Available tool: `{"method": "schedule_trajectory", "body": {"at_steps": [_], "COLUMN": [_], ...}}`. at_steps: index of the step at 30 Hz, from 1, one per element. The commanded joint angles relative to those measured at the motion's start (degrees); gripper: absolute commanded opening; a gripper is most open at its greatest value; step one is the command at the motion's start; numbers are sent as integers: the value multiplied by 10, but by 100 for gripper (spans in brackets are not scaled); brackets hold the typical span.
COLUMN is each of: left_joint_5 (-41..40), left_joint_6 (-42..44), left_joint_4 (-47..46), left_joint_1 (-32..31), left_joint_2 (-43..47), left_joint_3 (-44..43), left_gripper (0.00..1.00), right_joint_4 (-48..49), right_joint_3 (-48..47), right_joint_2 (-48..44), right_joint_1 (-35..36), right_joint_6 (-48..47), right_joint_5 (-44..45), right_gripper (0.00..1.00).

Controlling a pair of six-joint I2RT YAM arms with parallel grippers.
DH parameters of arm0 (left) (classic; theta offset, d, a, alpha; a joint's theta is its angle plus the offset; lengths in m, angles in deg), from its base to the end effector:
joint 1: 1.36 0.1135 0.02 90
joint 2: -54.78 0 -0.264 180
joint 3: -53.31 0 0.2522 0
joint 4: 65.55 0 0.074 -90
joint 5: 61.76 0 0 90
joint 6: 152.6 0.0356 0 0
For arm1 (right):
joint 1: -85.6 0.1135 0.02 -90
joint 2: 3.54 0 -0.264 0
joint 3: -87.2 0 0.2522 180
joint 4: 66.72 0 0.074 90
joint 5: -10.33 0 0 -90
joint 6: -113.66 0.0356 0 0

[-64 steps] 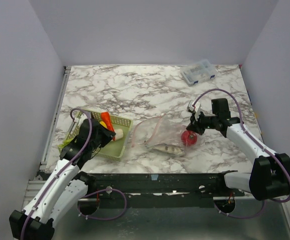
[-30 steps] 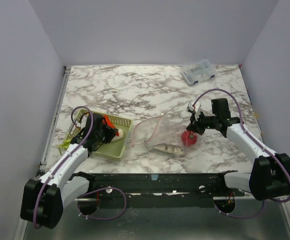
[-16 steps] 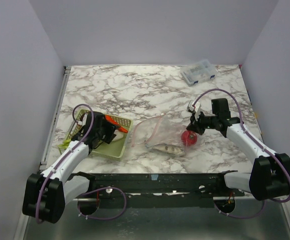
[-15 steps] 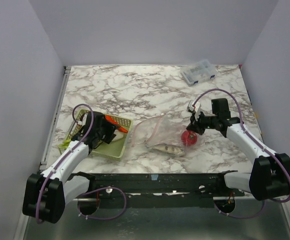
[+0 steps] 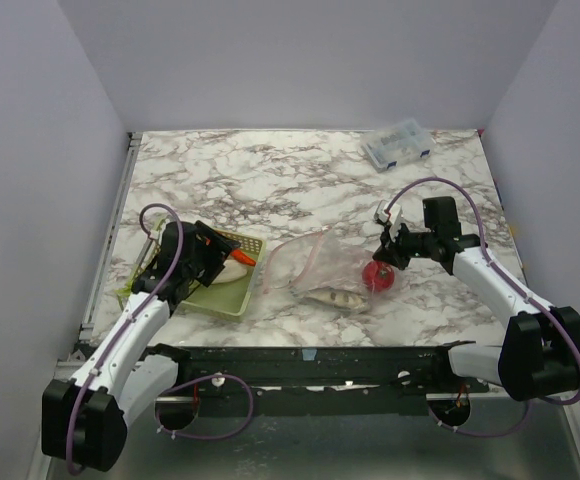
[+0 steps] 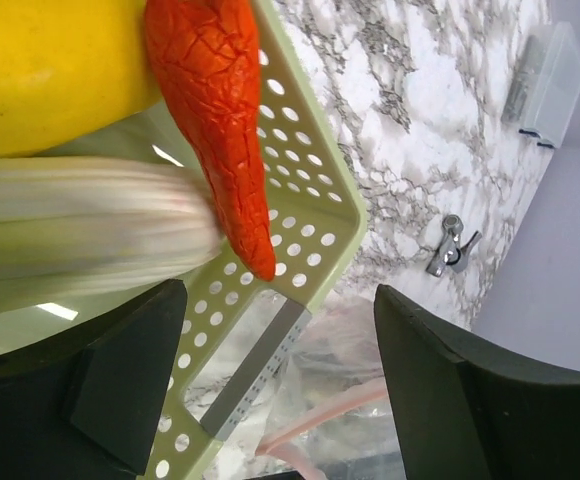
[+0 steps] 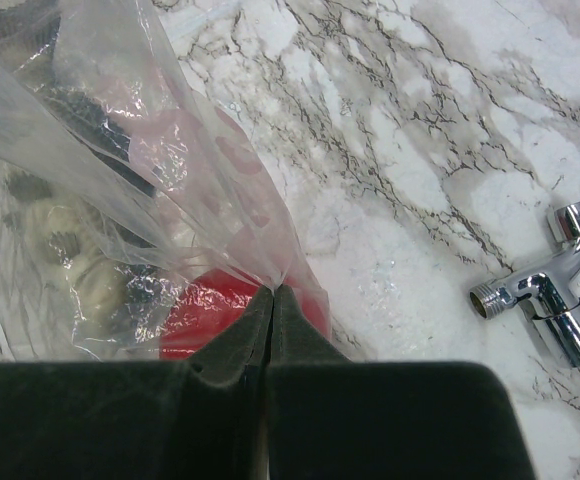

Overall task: Open the zip-top bag and remove the fake food
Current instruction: Place the fake vegetable in the bin, then pick up the fake fruit from the zipper food storage bag.

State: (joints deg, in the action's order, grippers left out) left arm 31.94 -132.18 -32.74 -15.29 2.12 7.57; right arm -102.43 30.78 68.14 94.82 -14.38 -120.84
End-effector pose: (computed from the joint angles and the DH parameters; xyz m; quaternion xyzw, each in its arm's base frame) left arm 0.1882 -0.0490 0.2230 -0.4102 0.8066 -0.3045 0.2972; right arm 0.2369 0.0622 0.2194 -0.4613 0.7613 0.2431 0.3854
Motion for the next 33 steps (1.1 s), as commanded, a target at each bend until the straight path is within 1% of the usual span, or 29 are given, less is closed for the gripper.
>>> {"method": "schedule_trajectory", "body": {"at_steps": [1, 3, 6, 11, 16, 20, 22, 26, 30, 33], "left_joint_5": [22, 35, 72, 166, 262, 325, 344, 349, 317, 277], "left_joint_6": [89, 121, 171, 231, 263, 271, 273, 288, 315, 337], "left_joint_4": [25, 24, 13, -60, -132, -159, -161, -154, -132, -107], "left_joint_1": [4, 4, 4, 4, 3, 2, -4, -32, -83, -126], "left_joint_2": [44, 62, 91, 148, 179, 173, 162, 144, 126, 109], "left_joint_3": [-20, -21, -18, 12, 36, 41, 40, 31, 7, -16], "left_gripper": [80, 82, 89, 98, 99, 99, 98, 99, 99, 99], "right_joint_4": [7, 7, 6, 1, -8, -18, -23, -29, -32, -36], "right_joint_3": [-2, -2, -2, -4, -6, -8, -8, -9, -10, -11], "right_joint_2": [-3, -2, -3, -3, -4, -5, -6, -6, -4, -1], "right_joint_1": [1, 1, 1, 0, 0, 0, 0, 0, 0, 1], "right_joint_6": [-3, -3, -3, -5, -13, -22, -27, -32, -35, -38], "right_joint_5": [7, 7, 6, -1, -17, -32, -38, -45, -49, -51], "right_gripper": [0, 0, 0, 1, 1, 1, 2, 2, 2, 2]}}
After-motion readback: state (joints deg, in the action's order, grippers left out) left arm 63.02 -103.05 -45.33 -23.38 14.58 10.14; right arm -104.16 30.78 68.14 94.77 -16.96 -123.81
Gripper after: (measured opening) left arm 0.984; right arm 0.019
